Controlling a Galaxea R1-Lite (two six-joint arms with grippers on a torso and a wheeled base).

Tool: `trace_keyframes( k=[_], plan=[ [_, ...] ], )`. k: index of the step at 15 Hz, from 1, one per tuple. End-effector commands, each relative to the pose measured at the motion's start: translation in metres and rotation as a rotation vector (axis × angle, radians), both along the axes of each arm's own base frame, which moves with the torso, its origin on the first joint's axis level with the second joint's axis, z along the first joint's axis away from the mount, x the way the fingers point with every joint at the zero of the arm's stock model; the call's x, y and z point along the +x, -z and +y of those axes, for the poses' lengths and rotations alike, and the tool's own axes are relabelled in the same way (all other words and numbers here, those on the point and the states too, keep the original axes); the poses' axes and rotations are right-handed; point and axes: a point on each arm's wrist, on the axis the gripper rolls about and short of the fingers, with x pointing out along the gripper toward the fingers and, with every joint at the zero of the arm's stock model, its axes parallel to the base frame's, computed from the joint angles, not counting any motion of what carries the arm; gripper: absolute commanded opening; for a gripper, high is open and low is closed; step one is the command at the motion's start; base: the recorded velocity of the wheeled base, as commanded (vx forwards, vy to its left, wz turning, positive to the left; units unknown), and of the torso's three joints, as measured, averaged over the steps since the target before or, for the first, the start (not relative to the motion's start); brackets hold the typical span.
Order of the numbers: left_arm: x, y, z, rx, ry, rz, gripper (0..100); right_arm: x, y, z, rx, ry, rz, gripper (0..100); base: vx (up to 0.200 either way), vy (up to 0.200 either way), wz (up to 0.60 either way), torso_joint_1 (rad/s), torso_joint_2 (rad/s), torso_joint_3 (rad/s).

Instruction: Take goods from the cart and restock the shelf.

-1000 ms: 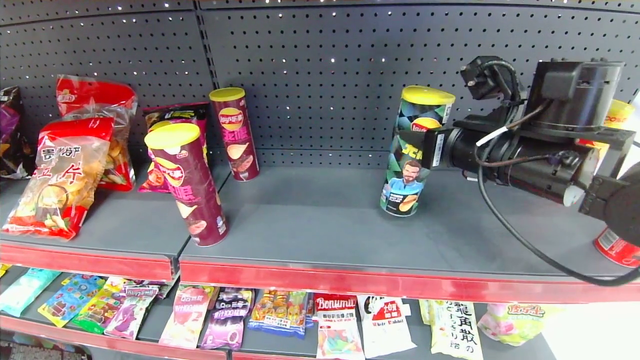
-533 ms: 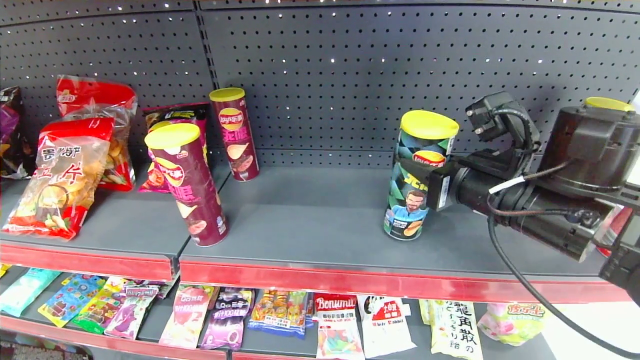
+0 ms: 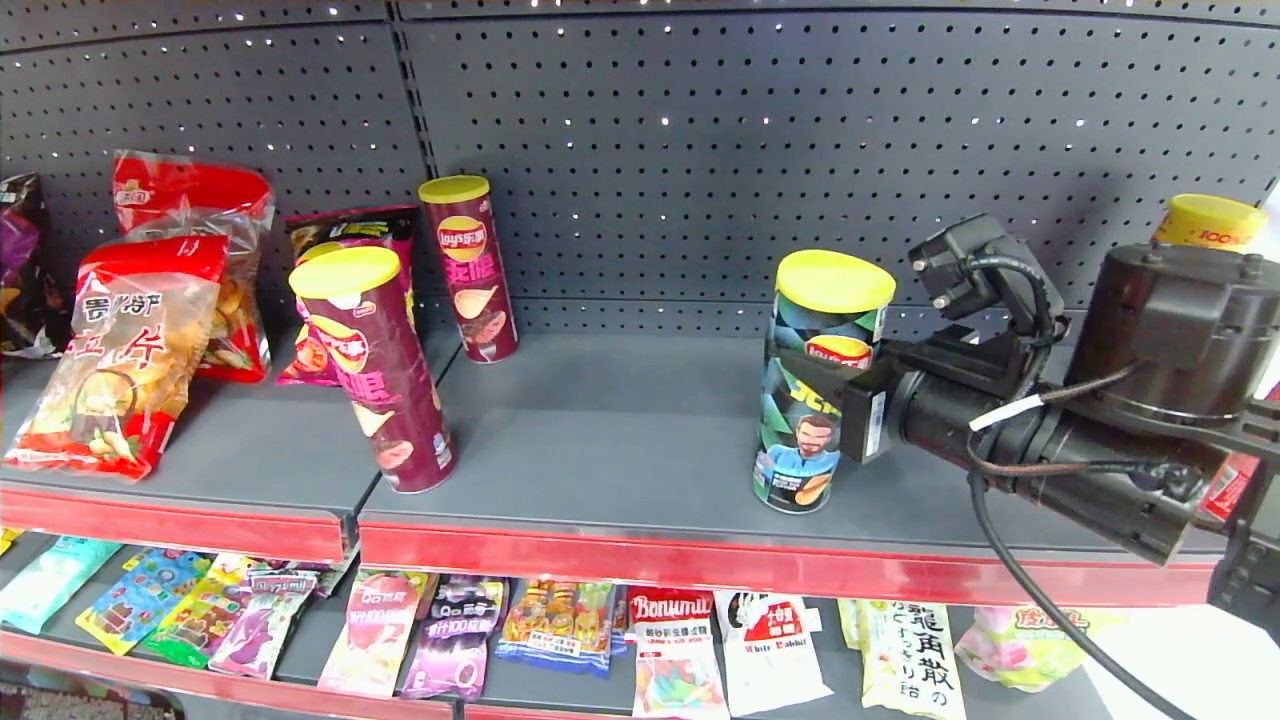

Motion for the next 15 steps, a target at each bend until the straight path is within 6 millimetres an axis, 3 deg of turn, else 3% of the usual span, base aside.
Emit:
trace_keyframes(
  k=[1, 15],
  plan=[
    [-0.0003, -0.0001, 0.0001, 0.0, 0.0, -0.002, 0, -0.0026, 0.0051, -0.0016, -0.011, 0.003, 0.014, 0, 0.0, 0.0, 0.0, 0.0, 0.0, 0.0],
    [0.0006, 0.0008, -0.0001, 0.001, 0.001, 0.006, 0, -0.0056, 0.0075, 0.0012, -0.021, 0.063, 0.017, 0, 0.0, 0.0, 0.0, 0.0, 0.0, 0.0]
  ],
)
